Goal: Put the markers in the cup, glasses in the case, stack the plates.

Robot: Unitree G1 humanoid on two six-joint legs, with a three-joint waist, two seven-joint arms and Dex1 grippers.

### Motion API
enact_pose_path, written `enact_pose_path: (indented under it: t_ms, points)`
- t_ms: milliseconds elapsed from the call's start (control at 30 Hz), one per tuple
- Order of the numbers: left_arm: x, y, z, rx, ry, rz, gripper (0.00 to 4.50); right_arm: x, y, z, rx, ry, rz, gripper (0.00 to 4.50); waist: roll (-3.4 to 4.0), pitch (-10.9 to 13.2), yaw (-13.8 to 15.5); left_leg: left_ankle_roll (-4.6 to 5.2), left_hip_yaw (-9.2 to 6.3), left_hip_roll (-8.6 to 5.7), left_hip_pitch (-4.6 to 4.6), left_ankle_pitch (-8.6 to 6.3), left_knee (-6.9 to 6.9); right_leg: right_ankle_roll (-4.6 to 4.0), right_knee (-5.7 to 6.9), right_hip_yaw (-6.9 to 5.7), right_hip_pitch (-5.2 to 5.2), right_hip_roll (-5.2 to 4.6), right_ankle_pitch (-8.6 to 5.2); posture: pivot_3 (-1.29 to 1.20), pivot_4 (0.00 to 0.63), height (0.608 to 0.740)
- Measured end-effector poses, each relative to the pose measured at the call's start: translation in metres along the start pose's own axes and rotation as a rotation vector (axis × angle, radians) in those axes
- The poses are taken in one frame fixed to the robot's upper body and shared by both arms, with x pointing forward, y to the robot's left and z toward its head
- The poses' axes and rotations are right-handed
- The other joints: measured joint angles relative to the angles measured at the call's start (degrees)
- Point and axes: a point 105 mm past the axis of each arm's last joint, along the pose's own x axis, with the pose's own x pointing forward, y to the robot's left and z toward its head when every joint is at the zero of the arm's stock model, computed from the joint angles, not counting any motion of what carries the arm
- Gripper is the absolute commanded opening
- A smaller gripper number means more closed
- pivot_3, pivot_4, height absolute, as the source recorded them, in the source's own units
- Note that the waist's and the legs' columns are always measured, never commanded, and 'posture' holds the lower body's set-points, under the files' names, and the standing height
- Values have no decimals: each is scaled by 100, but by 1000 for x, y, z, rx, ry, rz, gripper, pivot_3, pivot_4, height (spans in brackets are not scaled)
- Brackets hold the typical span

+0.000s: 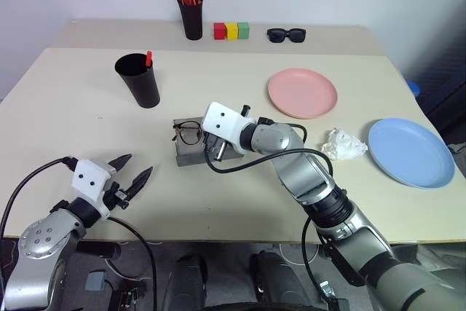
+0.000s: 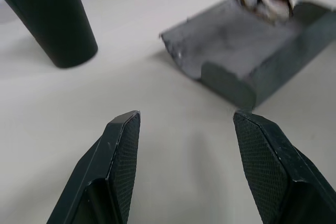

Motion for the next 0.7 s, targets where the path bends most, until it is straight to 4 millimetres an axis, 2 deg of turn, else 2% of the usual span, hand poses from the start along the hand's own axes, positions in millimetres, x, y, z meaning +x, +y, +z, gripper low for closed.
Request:
enact_pose_path:
  t_ms: [333,433,600,700]
  points:
    - [2,0,3,-15,0,14,2875,-1,-2,-15,-20,91,-37,29,0,0,-133,0,-3,1,0,0,-7,0,0,-1,-4,4,0,0,150,722]
    - [5,0,6,-16,-12,10,2875,0,-2,-13,-4,90,-48,941,0,0,-137,0,-2,1,-2,0,-8,0,0,-1,-4,4,0,0,150,722]
    - [7,-1,8,-33,-19,4,2875,1,-2,-11,20,76,-54,3345,0,0,-136,0,-2,0,-4,0,-8,0,-1,-1,-7,3,0,0,150,722]
    - [10,1,12,-35,-32,7,2875,-1,-5,-7,19,54,-61,3345,0,0,-130,0,-2,0,-7,0,-7,0,-2,0,-7,2,0,0,150,722]
